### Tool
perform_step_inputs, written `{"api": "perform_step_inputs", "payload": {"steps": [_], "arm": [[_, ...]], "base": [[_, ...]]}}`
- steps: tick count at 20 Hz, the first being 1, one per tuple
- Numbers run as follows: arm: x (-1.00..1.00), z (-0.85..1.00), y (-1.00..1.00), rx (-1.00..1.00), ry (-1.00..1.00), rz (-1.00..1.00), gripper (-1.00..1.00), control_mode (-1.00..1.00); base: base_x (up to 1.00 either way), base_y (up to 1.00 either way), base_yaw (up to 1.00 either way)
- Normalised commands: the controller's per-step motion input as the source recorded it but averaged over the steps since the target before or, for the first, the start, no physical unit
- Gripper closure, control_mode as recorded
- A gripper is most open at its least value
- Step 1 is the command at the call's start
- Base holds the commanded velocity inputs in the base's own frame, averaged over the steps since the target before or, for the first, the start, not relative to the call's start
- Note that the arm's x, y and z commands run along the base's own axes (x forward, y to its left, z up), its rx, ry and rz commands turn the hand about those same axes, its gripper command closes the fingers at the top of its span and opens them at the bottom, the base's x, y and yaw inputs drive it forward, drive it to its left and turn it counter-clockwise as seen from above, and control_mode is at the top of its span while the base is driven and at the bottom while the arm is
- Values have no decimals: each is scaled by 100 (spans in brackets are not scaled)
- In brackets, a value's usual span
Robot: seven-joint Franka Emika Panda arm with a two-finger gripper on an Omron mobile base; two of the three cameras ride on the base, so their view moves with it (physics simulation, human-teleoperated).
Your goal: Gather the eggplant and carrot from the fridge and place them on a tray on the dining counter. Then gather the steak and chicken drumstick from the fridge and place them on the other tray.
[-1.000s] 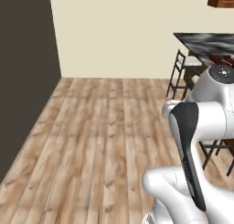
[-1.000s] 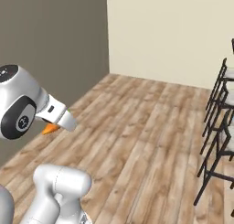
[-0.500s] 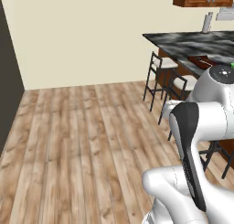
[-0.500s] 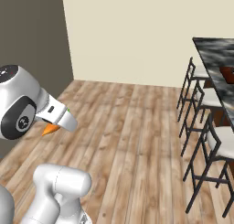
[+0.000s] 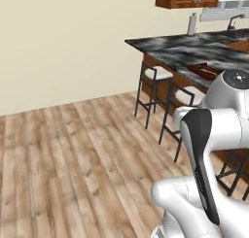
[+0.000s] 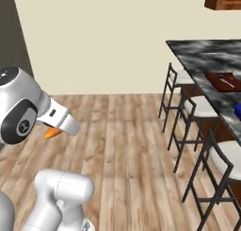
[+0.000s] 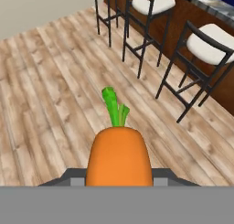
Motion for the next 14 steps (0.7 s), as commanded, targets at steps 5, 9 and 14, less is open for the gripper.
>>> {"api": "perform_step_inputs", "payload": {"steps": [5,9,14], "arm": [[0,0,0,0,0,0,100,100],[0,0,0,0,0,0,100,100],[0,0,0,0,0,0,100,100]], "base": [[93,51,-38],[93,47,-38],[92,44,-37]]}}
